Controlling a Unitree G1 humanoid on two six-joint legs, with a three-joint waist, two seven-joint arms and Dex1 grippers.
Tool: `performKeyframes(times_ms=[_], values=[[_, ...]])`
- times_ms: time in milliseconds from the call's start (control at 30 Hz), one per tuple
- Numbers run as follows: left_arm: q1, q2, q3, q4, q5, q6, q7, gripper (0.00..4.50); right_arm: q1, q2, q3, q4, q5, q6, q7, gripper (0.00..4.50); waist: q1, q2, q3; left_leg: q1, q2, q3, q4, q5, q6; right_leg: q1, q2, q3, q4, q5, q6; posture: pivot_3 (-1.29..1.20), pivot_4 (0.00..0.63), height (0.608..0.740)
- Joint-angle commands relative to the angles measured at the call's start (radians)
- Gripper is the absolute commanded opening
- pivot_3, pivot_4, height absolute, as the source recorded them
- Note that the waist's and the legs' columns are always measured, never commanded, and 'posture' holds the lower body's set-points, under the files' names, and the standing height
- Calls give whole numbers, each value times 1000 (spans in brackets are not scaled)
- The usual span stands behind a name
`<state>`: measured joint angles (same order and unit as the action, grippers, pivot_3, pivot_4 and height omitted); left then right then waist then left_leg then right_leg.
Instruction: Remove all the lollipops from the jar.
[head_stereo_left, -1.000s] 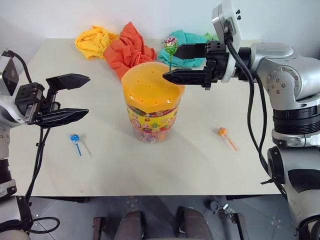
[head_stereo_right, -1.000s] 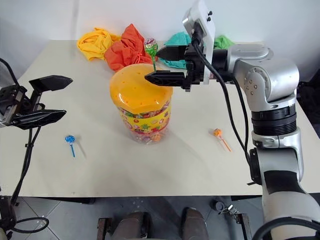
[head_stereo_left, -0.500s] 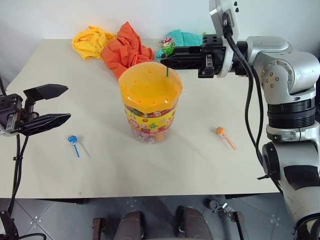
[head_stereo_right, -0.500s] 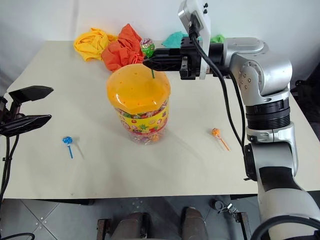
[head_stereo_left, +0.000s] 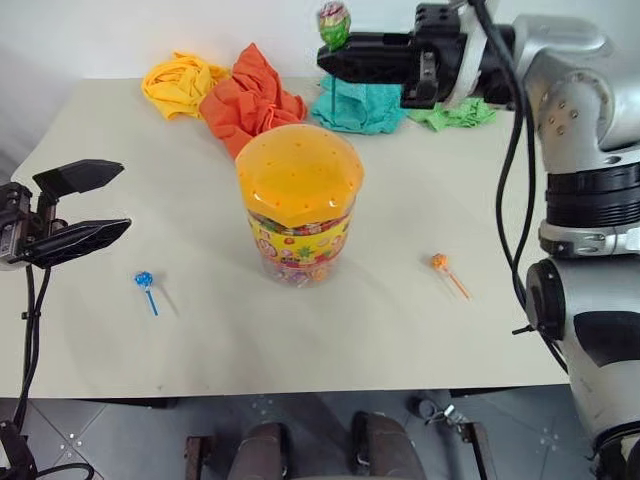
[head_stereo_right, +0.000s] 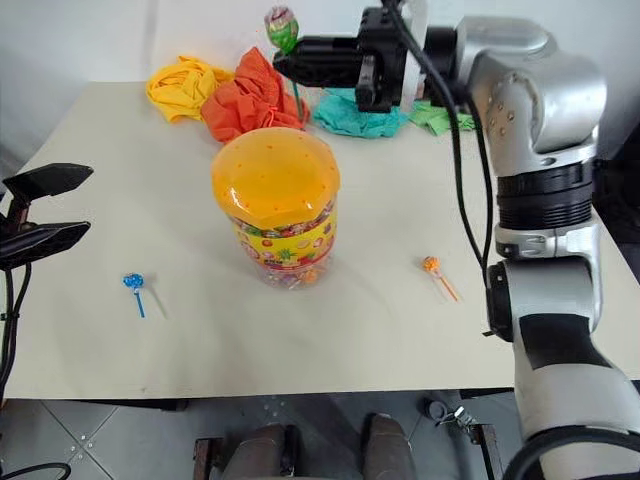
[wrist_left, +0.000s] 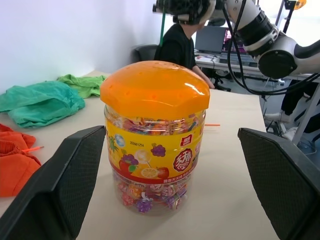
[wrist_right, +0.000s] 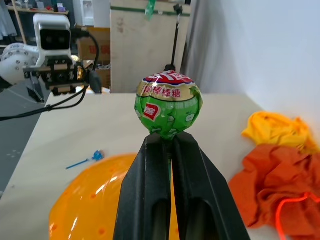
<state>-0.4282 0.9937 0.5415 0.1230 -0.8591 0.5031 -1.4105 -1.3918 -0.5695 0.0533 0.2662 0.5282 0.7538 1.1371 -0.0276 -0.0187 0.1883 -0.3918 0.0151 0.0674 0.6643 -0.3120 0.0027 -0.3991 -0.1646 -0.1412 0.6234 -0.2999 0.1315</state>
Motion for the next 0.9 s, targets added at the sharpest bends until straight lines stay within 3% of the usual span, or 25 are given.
performKeyframes(times_ms=[33, 133, 233, 367, 633, 900], values=[[-13, -8, 29, -94, -61, 11, 2, 4500, -9, -79, -42, -62, 4, 64, -10, 27, 2, 0, 0, 0, 0, 0, 0, 0, 0, 0, 0, 0, 0, 0, 0, 0, 150, 740], [-7, -27, 10, -182, -99, 33, 16, 4500, 35, -183, -52, -117, -2, 173, -40, 27, 4, 0, 0, -1, 0, -1, 0, 0, 1, 0, 0, 1, 0, 0, 0, 0, 150, 740], [-8, -38, -41, -296, -142, 83, 40, 4500, 188, -333, -64, -244, 12, 335, -76, 27, 9, -1, -1, -1, 0, -1, 0, -1, 1, 0, 0, 0, -1, 0, 0, 0, 150, 740], [-7, -50, -126, -380, -130, 101, 54, 4500, 396, -442, -59, -385, 18, 438, -120, 27, 8, 0, 0, 0, -1, 1, 1, -2, 1, 1, 0, 3, -2, 0, 0, 0, 150, 740], [-15, -97, -325, -504, -73, 93, 65, 4500, 737, -471, -147, -536, 60, 657, -254, 27, 9, 1, 1, 1, 0, 3, 2, -2, 1, 1, 1, 5, -2, 0, 0, 0, 150, 740], [49, -94, -326, -529, -75, 124, 109, 4500, 858, -406, -191, -507, 23, 669, -404, 27, 22, 1, 1, 1, 0, 3, 2, -2, 1, 1, 1, 6, -2, 0, 0, 0, 150, 740]])
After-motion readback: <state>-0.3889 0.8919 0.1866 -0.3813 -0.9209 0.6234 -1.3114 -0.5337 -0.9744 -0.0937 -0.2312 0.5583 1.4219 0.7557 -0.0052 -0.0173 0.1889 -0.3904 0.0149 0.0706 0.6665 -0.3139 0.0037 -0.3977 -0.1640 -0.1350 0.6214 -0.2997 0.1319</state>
